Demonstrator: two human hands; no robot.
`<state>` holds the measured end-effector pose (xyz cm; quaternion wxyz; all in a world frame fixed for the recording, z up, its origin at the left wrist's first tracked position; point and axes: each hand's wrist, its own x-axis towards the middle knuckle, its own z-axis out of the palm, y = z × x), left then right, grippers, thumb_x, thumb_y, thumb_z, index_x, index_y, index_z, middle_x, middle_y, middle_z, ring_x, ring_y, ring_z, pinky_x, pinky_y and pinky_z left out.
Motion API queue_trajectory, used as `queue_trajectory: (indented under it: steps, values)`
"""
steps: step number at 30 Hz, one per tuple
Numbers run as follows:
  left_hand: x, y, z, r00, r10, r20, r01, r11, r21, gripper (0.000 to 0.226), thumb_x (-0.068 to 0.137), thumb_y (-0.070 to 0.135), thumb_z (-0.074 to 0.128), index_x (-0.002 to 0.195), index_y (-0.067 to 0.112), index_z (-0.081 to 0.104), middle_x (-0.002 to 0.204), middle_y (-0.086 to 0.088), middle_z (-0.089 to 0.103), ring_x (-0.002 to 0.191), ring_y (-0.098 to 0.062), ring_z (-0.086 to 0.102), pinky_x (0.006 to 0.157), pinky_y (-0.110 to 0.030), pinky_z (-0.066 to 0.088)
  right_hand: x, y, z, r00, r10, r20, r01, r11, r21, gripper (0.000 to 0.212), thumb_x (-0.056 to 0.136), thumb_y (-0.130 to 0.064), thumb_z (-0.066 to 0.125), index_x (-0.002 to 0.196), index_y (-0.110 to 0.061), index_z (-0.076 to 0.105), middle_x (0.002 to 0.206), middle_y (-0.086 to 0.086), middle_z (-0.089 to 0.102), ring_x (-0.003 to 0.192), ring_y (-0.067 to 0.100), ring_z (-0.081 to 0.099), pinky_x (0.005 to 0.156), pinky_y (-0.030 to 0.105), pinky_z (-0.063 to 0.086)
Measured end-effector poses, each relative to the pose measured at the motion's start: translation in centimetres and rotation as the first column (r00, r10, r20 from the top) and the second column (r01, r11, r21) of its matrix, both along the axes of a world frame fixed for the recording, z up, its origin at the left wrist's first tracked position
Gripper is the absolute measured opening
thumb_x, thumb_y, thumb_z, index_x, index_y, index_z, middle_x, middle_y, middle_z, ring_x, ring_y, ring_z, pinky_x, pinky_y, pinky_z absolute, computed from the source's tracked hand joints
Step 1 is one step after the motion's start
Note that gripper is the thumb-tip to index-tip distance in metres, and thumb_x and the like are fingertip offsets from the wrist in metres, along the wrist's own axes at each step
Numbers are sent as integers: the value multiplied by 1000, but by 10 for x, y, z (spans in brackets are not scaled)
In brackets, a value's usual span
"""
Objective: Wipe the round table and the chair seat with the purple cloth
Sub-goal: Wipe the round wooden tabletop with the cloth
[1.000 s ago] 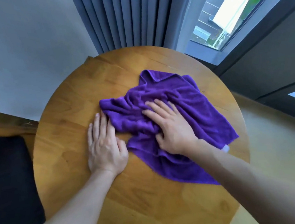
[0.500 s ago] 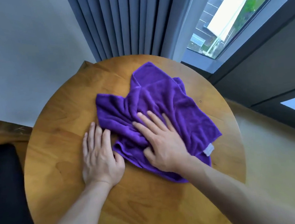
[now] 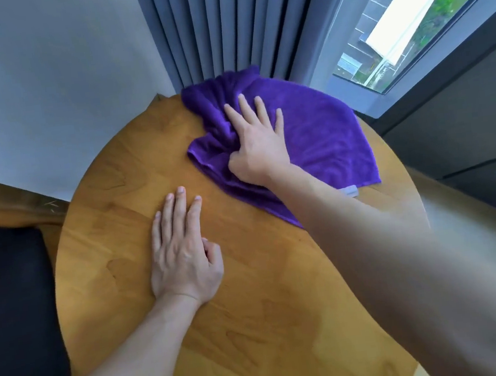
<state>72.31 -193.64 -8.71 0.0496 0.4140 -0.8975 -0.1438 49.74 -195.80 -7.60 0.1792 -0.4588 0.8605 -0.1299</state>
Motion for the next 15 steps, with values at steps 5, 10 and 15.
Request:
queue_trajectory:
  steps: [5,10,15]
  values:
    - [0,0,-4,1000,11,-21,-12,998,-59,65,75,24,41,133,-2,55,151,-27,48,147,-39,38,122,-55,25,56,86,3,953,301,4,-301,952,-59,96,67,-21,56,159,-26,31,171,-5,14,158,23,4,127,50,-1]
    - [0,-1,-6,999,3,-48,-6,999,-51,62,76,22,41,132,-2,55,150,-25,50,147,-37,38,122,-55,26,32,146,-2,961,257,104,-239,957,-164,86,62,-10,49,146,-24,54,163,-8,36,155,18,21,125,47,18]
    - [0,-2,0,1000,-2,-26,2,1000,6,75,79,24,37,152,8,46,167,-11,29,156,-26,24,126,-49,20,-10,79,3,995,-52,80,62,990,-130,81,71,-11,52,150,-27,47,166,-7,29,157,26,15,125,51,10]
